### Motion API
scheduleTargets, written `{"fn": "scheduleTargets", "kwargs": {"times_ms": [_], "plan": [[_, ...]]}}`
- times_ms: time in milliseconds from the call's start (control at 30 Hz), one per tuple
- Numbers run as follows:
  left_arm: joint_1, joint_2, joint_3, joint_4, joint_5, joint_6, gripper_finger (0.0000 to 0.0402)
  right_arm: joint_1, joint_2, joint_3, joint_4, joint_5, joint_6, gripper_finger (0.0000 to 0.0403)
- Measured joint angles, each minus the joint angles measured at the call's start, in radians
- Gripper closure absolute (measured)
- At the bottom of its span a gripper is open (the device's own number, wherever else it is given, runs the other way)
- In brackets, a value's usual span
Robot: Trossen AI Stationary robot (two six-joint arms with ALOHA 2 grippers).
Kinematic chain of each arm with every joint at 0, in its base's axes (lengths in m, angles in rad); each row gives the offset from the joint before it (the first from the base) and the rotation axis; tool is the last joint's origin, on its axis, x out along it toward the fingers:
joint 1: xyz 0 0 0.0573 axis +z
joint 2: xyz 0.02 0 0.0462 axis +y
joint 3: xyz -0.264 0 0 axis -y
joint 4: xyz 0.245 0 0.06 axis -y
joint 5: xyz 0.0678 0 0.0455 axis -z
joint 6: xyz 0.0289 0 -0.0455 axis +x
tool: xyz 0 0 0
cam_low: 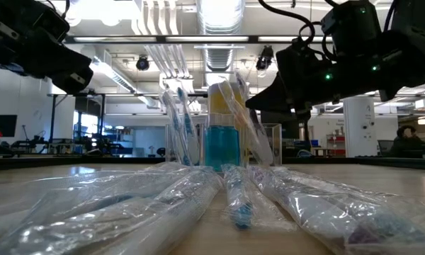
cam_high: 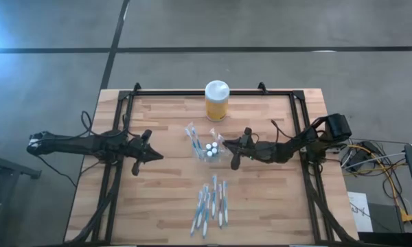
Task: Pick & Place toothbrushing station
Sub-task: Put the violet toothbrush into the transparent organizer, then put the blue toothbrush into the transparent organizer
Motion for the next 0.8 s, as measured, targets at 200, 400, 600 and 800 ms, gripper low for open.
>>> {"fn": "scheduleTargets", "kwargs": {"times_ms": [200,400,600,800], "plan": [[0.0,0.0,0.0,0.067,-0.013,-0.012,0.039,0.0,0.003,0.0,-0.01,-0.001,0.033,0.0339],[0.0,0.0,0.0,0.115,-0.057,0.03,0.039,0.0,-0.009,0.0,-0.006,-0.002,0.064,0.0281],[0.0,0.0,0.0,0.113,-0.08,0.034,0.039,0.002,-0.057,-0.002,-0.007,0.019,0.049,0.0242],[0.0,0.0,0.0,0.096,-0.079,0.006,0.039,0.022,-0.215,-0.035,-0.103,0.017,-0.029,0.0237]]}}
